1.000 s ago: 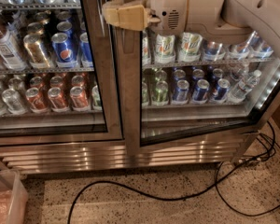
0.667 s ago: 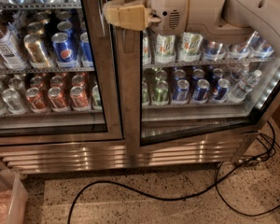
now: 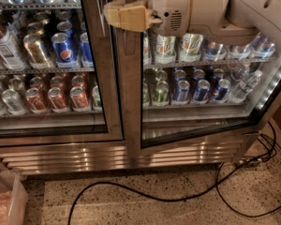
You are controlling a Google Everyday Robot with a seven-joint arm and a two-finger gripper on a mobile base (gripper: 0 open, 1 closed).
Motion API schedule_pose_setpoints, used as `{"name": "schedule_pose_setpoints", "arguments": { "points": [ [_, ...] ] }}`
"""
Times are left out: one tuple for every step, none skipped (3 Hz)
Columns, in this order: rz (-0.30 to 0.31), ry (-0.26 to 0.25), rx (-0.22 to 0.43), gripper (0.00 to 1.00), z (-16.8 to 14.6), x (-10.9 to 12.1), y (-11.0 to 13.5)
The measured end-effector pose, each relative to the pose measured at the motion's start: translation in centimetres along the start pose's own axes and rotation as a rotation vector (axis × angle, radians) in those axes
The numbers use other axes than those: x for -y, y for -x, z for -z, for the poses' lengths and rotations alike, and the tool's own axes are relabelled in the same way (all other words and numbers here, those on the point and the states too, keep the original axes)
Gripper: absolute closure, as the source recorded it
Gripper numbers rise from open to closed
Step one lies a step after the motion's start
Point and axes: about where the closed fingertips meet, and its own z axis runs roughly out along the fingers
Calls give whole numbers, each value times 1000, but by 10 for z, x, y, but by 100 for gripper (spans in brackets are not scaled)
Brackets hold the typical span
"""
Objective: Open right fridge door
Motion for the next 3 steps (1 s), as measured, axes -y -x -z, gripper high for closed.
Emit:
{"name": "schedule_pose_setpoints", "arguments": {
  "points": [
    [-3,-12,-9,100,3,-6,1],
    [-13,-18,-10,100,1,-4,3],
    [-15,-19,-9,100,2,-5,2]
  ]
}}
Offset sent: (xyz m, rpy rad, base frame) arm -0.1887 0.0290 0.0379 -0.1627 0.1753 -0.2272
